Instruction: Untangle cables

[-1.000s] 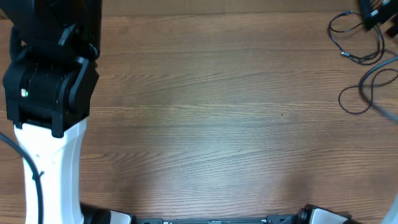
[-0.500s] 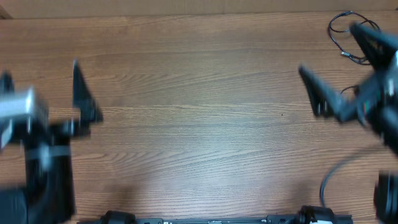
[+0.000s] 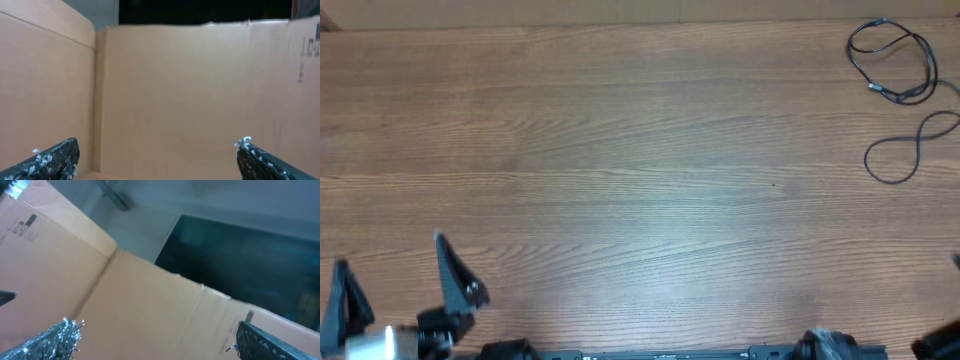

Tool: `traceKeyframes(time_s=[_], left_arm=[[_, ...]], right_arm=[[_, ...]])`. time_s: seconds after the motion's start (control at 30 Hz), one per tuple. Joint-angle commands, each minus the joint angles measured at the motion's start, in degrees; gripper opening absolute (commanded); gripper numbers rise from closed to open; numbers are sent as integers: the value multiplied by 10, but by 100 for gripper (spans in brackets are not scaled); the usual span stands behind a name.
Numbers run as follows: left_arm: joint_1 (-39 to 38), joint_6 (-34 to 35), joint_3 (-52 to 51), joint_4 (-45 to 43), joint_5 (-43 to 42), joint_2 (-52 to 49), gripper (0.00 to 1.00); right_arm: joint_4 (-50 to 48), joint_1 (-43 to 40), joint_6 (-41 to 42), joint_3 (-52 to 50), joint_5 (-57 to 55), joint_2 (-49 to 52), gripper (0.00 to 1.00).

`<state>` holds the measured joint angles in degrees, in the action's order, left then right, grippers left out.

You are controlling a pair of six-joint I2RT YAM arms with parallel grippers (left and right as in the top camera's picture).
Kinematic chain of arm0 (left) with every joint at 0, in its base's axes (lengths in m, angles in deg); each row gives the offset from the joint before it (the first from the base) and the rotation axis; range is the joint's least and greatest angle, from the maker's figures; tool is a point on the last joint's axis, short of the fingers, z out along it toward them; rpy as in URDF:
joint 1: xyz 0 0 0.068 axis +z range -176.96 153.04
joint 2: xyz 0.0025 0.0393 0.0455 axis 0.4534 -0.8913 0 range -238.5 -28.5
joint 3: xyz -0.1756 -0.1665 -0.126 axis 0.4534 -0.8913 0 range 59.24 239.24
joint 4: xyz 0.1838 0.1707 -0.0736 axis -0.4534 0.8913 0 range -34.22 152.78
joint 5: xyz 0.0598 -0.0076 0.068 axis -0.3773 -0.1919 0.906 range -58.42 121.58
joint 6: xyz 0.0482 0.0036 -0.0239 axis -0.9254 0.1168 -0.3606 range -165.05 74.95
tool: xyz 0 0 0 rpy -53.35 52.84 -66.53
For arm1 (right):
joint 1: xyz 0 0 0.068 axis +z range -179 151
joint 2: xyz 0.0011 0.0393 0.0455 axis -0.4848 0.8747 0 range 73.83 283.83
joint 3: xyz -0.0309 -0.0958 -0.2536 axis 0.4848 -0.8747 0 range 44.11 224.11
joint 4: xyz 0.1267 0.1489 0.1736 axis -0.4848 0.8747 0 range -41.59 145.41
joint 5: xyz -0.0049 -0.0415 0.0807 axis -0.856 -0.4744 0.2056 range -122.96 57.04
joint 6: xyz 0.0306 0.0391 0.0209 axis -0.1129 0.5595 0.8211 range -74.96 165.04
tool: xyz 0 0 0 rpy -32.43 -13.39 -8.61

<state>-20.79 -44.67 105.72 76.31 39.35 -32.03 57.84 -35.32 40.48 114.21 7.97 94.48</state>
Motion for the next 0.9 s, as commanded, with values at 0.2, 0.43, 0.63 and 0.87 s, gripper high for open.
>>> traceKeyframes(time_s=[0.2,0.43,0.63,0.87], left_arm=[[16,27,-13,-37,-24,30,100],[16,31,-13,-34,-28,30,100],[16,30,-13,-21,-28,30,100],[16,30,-13,-13,-27,30,100]], right_arm=[[176,2,174,-66,-435,22,100],[54,2,101,-290,-305,23,100],[-85,2,106,-461,-226,23,100],[-102,2,120,-555,-242,24,100]])
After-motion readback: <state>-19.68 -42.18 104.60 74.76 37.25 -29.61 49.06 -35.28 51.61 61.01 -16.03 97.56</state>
